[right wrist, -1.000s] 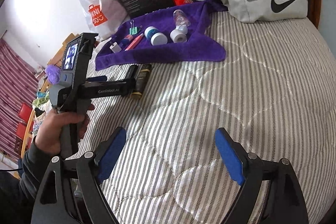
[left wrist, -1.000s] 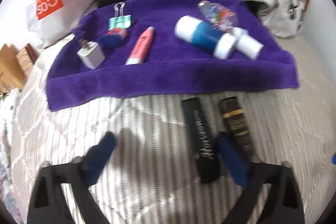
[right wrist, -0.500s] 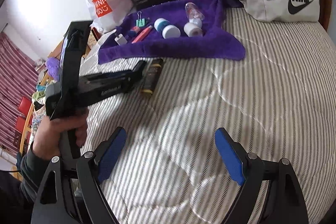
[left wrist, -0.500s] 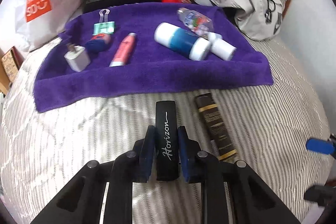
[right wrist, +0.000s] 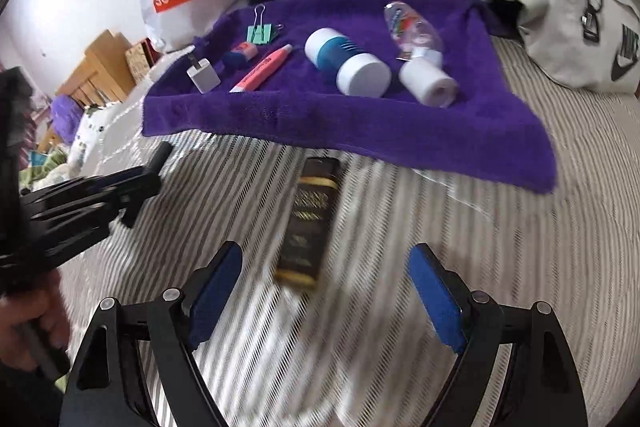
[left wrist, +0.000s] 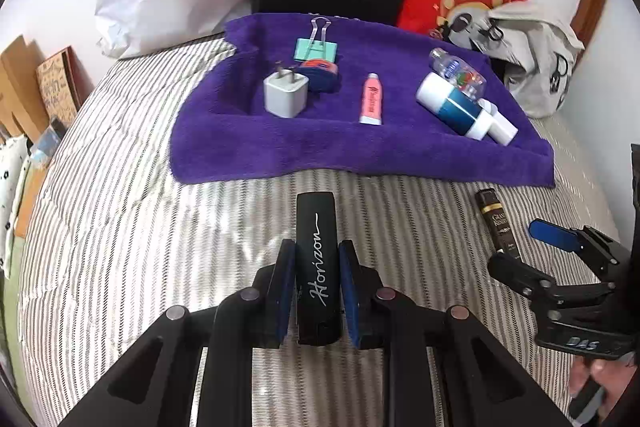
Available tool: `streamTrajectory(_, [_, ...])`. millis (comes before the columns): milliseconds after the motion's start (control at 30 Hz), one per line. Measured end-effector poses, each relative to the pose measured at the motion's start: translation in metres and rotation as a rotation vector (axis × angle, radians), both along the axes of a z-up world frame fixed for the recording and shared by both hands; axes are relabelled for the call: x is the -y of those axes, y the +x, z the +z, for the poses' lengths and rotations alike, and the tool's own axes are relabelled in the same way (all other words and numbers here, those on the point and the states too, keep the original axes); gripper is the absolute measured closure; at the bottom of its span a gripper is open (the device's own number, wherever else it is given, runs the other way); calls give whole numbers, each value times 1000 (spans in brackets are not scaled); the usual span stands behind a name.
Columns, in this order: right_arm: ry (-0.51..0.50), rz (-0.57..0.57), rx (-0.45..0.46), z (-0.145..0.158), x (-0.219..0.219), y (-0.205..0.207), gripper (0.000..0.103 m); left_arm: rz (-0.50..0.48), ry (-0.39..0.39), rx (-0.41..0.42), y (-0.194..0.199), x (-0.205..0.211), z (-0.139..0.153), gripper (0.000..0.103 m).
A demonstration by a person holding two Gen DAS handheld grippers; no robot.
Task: Organize rigid objects
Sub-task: 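Grasp the black Horizon marker with the left gripper while the right gripper approaches the Grand Reserve tube, then lift the Horizon marker with the left gripper while the right gripper grasps and carries the Grand Reserve tube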
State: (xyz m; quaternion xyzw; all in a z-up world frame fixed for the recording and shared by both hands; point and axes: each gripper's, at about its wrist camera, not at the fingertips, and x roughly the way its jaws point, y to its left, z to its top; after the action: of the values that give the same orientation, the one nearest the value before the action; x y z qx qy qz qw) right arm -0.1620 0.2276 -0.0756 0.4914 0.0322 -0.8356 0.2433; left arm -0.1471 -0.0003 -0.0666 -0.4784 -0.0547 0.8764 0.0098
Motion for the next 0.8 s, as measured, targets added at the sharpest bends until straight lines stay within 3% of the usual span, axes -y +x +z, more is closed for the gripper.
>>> streamTrajectory(133, [85, -35, -66, -3, 15, 2, 23, 0, 18, -14, 0, 7, 0, 82])
streamTrajectory(167, [108, -48, -82, -3, 19, 2, 27, 0, 22, -16, -1, 7, 0, 82])
streamTrajectory(200, [126, -60, -98, -2, 20, 3, 39, 2, 28, -17, -2, 9, 0, 82])
streamTrajectory(233, [146, -80, -121, -2, 20, 4, 41, 1, 33, -18, -3, 10, -1, 82])
streamTrajectory(600, [151, 7, -118, 0, 31, 4, 80, -6, 66, -23, -5, 16, 0, 82])
streamTrajectory(800, [104, 49, -69, 0, 22, -2, 80, -4, 60, -24, -4, 19, 4, 82])
